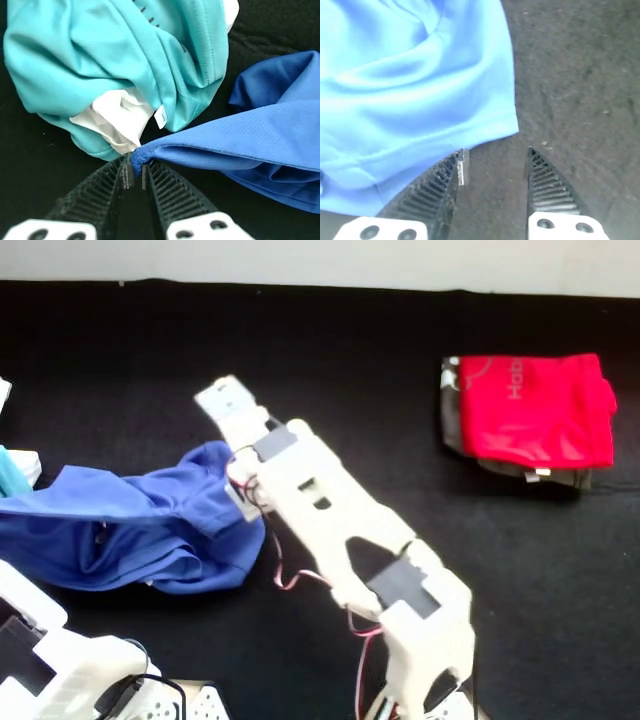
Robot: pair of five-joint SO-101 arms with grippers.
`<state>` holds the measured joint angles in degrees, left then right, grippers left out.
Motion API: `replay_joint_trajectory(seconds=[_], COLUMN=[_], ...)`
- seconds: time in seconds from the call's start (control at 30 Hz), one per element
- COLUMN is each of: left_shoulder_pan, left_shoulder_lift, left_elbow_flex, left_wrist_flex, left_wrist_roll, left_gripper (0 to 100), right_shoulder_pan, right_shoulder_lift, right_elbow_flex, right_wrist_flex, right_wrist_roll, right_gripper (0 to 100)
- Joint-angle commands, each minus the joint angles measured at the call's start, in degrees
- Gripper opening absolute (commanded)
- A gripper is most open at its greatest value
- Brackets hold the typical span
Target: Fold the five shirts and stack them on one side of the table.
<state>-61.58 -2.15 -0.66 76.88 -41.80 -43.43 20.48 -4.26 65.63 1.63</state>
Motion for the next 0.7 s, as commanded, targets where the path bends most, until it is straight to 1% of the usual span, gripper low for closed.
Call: replay_joint_trajectory(seconds=[0.0,0.57,0.6,0.67], left_shoulder_pan=[-0.2,-0.2,-0.2,-0.2], left_shoulder_lift=[-0.2,-0.7,-0.7,-0.7], left_elbow_flex=[-0.2,-0.2,-0.2,-0.2], left_wrist_flex=[-0.8,-0.8,-0.8,-0.8], left_wrist_roll=[-0.7,-0.6,-0.6,-0.6], left_gripper=[1,1,1,1], right_shoulder_pan=[-1.0,-0.6,-0.4,0.0], right_shoulder_lift=[2.1,18.9,19.1,19.1], right_elbow_flex=[-5.8,-18.2,-18.6,-19.4], right_wrist_flex=[1.5,2.6,3.1,3.7], right_wrist_roll=[-0.7,-0.4,-0.4,-0.6], right_gripper=[18.3,17.8,16.1,8.8])
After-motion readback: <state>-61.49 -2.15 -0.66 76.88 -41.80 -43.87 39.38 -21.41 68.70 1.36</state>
